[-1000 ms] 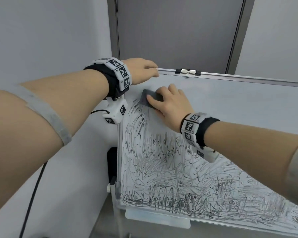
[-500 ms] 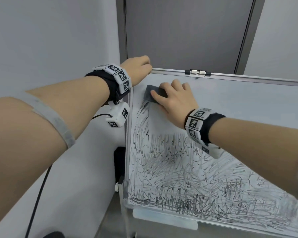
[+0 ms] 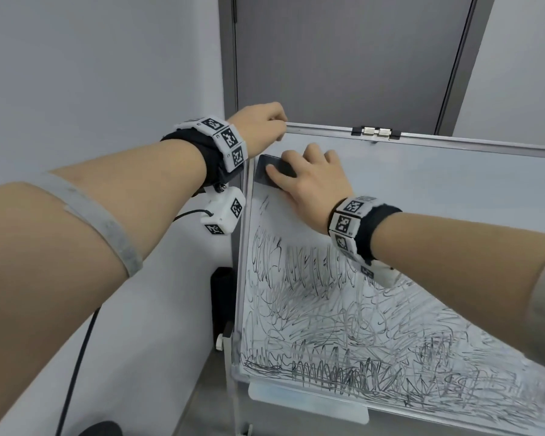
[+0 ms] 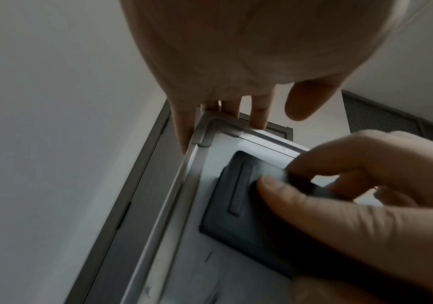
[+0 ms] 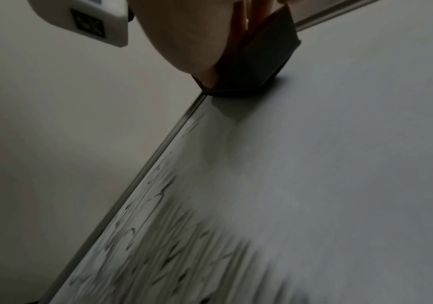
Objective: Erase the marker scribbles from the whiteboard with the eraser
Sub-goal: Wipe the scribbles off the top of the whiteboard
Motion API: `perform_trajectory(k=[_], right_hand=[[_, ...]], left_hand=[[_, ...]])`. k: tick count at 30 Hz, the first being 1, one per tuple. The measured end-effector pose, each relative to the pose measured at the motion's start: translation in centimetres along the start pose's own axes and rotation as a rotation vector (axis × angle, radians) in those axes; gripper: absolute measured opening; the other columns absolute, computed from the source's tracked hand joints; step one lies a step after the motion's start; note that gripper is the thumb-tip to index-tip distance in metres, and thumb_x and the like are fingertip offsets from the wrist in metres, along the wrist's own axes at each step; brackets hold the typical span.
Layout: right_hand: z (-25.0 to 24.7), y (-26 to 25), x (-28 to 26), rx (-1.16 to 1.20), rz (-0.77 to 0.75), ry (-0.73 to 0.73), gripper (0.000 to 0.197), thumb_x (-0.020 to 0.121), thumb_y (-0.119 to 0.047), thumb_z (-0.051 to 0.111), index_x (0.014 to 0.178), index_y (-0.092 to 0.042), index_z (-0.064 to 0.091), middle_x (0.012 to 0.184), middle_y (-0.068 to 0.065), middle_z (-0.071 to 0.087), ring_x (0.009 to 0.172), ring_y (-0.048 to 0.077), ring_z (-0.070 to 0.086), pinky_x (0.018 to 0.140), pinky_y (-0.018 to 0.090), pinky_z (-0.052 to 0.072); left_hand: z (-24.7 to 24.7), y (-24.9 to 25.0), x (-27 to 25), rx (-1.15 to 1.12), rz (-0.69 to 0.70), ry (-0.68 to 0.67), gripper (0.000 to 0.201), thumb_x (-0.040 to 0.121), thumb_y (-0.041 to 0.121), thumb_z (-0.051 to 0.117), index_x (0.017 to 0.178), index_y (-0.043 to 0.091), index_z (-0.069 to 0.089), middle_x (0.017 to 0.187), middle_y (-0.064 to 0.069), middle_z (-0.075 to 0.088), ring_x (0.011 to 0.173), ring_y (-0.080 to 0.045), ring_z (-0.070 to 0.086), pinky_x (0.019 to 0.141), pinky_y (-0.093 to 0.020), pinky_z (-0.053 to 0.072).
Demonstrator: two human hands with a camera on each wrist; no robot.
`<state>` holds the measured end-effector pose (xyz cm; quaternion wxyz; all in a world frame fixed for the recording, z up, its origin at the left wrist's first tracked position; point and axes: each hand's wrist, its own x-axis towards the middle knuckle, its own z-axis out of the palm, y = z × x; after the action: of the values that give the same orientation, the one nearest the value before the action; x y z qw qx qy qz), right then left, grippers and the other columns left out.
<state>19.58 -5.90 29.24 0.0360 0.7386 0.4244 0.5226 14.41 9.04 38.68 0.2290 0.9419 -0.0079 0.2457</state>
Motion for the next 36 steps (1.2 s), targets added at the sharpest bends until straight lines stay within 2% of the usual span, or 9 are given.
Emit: perform_trajectory(k=[4,7,13,16,22,25,29,31,36], right_hand=[[1.1,-3.5,-3.2,0.044,-0.183,-0.11,0.052,0.072,-0.013,0.069,0.122,-0.021,0.06,0.105,0.006,0.056,0.089,0.029,0.045,0.067,0.039,0.033],[2.0,-6.1,-6.2,0.075,-0.29,-0.258,0.06,0.06,-0.017,0.076,0.119,-0.021,0.063,0.104,0.005,0.057,0.091,0.029,0.044,0.068,0.04,0.037],[0.5,-2.7,-0.3,0.011,-0.102,-0.076,0.045,0.076,-0.012,0.065,0.121,-0.02,0.062,0.102,0.009,0.058,0.085,0.03,0.048,0.064,0.038,0.028],[0.5,-2.4,0.1,0.042,-0.098,-0.066,0.046,0.079,-0.008,0.059,0.123,-0.018,0.06,0.103,0.011,0.057,0.086,0.031,0.048,0.064,0.039,0.029],[3.1,-7.3,-6.9,0.102,-0.37,-0.314,0.051,0.069,-0.01,0.066,0.12,-0.02,0.06,0.107,0.007,0.053,0.09,0.03,0.045,0.067,0.039,0.036],[3.4,-7.4,-7.1,0.07,-0.372,-0.307,0.054,0.067,-0.014,0.069,0.12,-0.021,0.061,0.106,0.006,0.054,0.089,0.029,0.045,0.066,0.039,0.035],[2.9,-5.4,-4.5,0.07,-0.183,-0.174,0.053,0.071,-0.014,0.068,0.123,-0.021,0.059,0.109,0.007,0.057,0.09,0.028,0.042,0.067,0.039,0.033],[2.9,-5.0,-4.5,0.072,-0.139,-0.16,0.054,0.072,-0.013,0.068,0.124,-0.022,0.059,0.109,0.007,0.057,0.09,0.028,0.042,0.067,0.039,0.032],[3.5,-5.9,-8.7,0.124,-0.311,-0.287,0.052,0.069,-0.014,0.071,0.12,-0.024,0.061,0.106,0.006,0.055,0.091,0.028,0.043,0.068,0.039,0.034]], left_hand=[[-0.1,0.0,0.0,-0.014,-0.008,0.019,0.051,0.064,0.032,0.04,0.105,0.017,0.066,0.081,0.007,0.059,0.083,-0.021,0.053,0.077,-0.036,0.045],[0.0,0.1,0.0,-0.018,-0.003,0.021,0.047,0.064,0.032,0.04,0.101,0.02,0.065,0.087,0.003,0.062,0.08,-0.02,0.052,0.075,-0.035,0.044],[0.2,-0.5,0.1,-0.016,0.018,0.028,0.046,0.066,0.029,0.041,0.104,0.019,0.064,0.085,0.006,0.061,0.084,-0.021,0.052,0.078,-0.036,0.044],[0.6,-0.7,0.4,-0.011,0.032,0.045,0.048,0.067,0.027,0.041,0.107,0.015,0.063,0.092,0.0,0.062,0.091,-0.023,0.049,0.081,-0.037,0.043],[1.2,-1.4,1.0,0.05,0.032,0.059,0.037,0.075,0.026,0.044,0.108,0.015,0.058,0.097,0.0,0.056,0.103,-0.023,0.043,0.085,-0.039,0.042],[1.6,-1.6,1.1,0.081,0.036,0.093,0.033,0.078,0.024,0.046,0.109,0.015,0.055,0.098,-0.001,0.053,0.106,-0.026,0.043,0.084,-0.039,0.041],[2.7,-1.3,1.3,0.247,0.042,0.176,0.041,0.078,0.035,0.044,0.114,0.015,0.052,0.11,-0.005,0.057,0.11,-0.03,0.047,0.092,-0.043,0.04],[3.4,-1.2,1.4,0.272,0.059,0.217,0.041,0.081,0.037,0.045,0.114,0.013,0.051,0.11,-0.006,0.056,0.111,-0.031,0.047,0.089,-0.041,0.038],[4.0,-1.4,1.9,0.177,0.097,0.209,0.035,0.09,0.031,0.047,0.116,0.008,0.048,0.105,-0.003,0.044,0.116,-0.028,0.039,0.082,-0.034,0.031]])
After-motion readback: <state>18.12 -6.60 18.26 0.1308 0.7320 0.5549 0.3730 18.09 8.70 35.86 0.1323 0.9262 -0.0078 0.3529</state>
